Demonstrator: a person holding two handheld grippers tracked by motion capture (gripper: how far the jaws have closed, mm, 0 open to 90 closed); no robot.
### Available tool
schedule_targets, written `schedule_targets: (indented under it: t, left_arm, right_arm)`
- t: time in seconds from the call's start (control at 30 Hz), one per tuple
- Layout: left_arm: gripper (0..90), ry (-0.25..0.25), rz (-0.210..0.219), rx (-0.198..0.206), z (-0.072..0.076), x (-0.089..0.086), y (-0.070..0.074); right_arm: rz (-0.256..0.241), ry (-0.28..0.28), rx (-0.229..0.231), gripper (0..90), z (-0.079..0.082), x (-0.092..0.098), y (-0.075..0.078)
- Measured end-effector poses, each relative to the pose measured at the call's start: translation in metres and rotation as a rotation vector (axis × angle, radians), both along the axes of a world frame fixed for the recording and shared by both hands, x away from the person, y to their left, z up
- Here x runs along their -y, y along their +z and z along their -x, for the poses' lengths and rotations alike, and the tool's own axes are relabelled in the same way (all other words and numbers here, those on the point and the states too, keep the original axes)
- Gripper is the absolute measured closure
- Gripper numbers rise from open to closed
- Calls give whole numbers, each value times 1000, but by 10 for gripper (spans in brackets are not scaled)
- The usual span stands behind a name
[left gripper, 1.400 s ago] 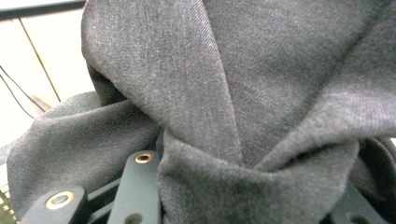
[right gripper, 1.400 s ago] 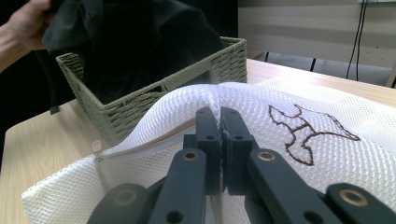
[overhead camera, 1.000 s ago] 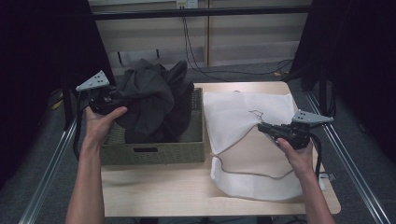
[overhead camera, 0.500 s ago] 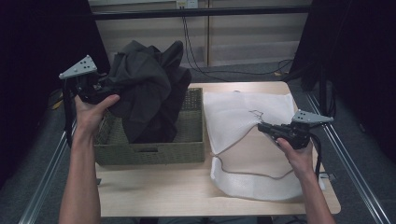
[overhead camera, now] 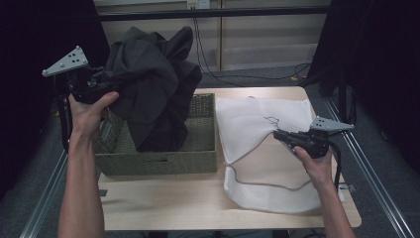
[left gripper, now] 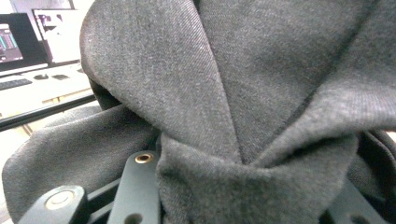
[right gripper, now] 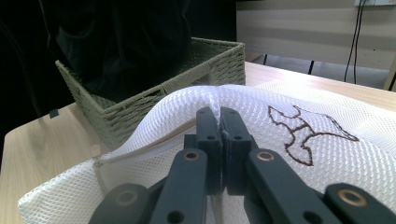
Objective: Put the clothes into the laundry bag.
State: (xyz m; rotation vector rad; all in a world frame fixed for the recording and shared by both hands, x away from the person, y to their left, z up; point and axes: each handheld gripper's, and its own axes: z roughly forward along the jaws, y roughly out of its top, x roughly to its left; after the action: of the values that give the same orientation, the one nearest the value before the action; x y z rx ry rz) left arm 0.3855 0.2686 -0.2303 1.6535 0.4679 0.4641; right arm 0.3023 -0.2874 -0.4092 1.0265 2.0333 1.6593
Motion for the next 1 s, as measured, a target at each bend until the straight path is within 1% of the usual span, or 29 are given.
schedule_targets:
  t: [0.1, 0.17, 0.2, 0.23, 0.3, 0.4, 0.43, 0.6, 0.63, 0.67, 0.8, 0.87, 0.9, 0.97, 1.0]
  left_arm:
    - [599, -1, 11, 17, 2, -2, 5]
    - [599, 1, 24, 17, 3, -2, 8]
    - [599, 7, 28, 23, 4, -2, 10]
    - [599, 8, 31, 22, 4, -2, 12]
    - [598, 8, 31, 35, 6, -3, 17]
    - [598, 15, 47, 47, 7, -6, 24]
    - [598, 18, 63, 48, 8, -6, 27]
    - [598, 32, 87, 75, 12, -8, 37]
    - [598, 35, 99, 78, 13, -7, 39]
    - [598, 29, 98, 83, 13, -8, 41]
    - [599, 36, 101, 98, 16, -7, 49]
    - [599, 33, 110, 109, 18, -6, 55]
    - [599, 27, 122, 108, 19, -5, 57]
    - [599, 22, 101, 121, 22, -5, 62]
    - [599, 23, 108, 121, 23, -4, 64]
  right_arm:
    - [6, -3, 0, 884, 0, -1, 0]
    - [6, -2, -2, 884, 0, -1, 0]
    - [5, -3, 0, 884, 0, 0, 0]
    - [3, 0, 1, 884, 0, 0, 0]
    - [5, -1, -1, 884, 0, 0, 0]
    - [2, 1, -3, 884, 0, 0, 0]
    - [3, 0, -2, 884, 0, 0, 0]
    - [5, 0, -3, 884, 1, -1, 0]
    - [5, 0, -3, 884, 1, -1, 0]
    - [4, 0, -2, 884, 1, -1, 0]
    - [6, 0, -2, 884, 0, -1, 1]
    - [5, 0, -1, 884, 0, -1, 0]
    - [6, 0, 0, 884, 0, -1, 0]
    - [1, 0, -7, 884, 1, -1, 1]
    - [2, 2, -4, 884, 0, -1, 1]
